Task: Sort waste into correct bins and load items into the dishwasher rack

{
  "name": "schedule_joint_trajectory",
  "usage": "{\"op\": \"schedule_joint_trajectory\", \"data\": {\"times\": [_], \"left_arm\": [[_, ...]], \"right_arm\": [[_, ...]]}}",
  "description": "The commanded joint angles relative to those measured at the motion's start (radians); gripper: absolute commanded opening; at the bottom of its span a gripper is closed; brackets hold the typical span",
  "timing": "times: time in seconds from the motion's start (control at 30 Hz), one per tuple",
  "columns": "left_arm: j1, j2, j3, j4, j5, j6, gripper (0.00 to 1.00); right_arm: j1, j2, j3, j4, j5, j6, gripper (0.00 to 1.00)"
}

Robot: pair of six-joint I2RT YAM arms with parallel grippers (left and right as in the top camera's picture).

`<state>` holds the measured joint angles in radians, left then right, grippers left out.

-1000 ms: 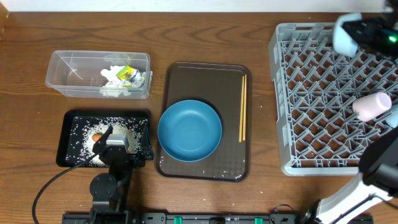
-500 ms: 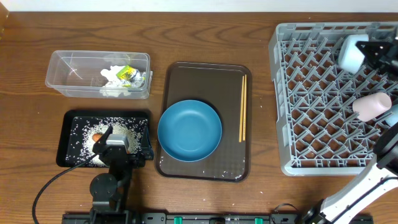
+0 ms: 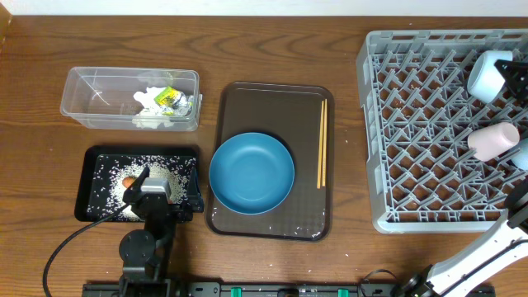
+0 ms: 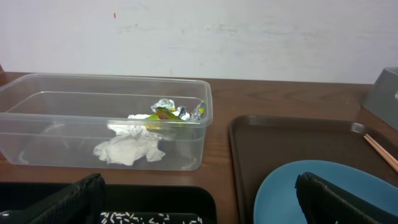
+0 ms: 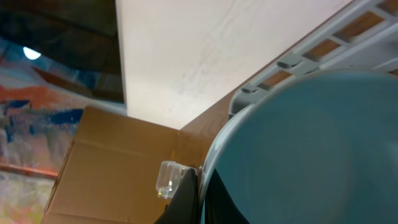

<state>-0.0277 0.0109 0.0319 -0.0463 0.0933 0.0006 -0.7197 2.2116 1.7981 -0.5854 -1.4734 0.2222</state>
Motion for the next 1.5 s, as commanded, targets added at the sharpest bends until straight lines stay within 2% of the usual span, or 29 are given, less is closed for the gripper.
{"op": "schedule_joint_trajectory", "data": {"times": [0.0,0.4,0.63,0.87,1.0,1.2,1.47], "left_arm": [[0.006,-0.006,-0.028,-0.015,-0.004,0.006,0.99],[0.006,-0.006,-0.028,-0.016,-0.004,0.006,0.99],[0.006,-0.006,-0.028,-0.015,-0.004,0.006,1.00],[0.006,-0.006,-0.028,-0.016,-0.004,0.006,0.99],[0.006,-0.006,-0.028,-0.016,-0.004,0.006,0.99],[0.006,-0.006,-0.028,-0.016,-0.004,0.006,0.99],[0.006,-0.006,-0.028,-0.015,-0.004,0.006,0.99]], "right_arm": [[0.024,-0.007,0.003,0.018,-0.069,-0.018,0.01],[0.048,-0.006,0.003,0.034,0.034,-0.010,0.02],[0.048,-0.006,0.003,0.032,0.085,-0.010,0.05],[0.048,-0.001,0.001,0.034,0.094,-0.010,0.05],[0.042,0.000,0.000,0.000,0.161,-0.010,0.04],[0.029,-0.001,0.001,-0.056,0.281,-0.010,0.09],[-0.029,-0.056,0.002,-0.059,0.284,0.035,0.12]]}}
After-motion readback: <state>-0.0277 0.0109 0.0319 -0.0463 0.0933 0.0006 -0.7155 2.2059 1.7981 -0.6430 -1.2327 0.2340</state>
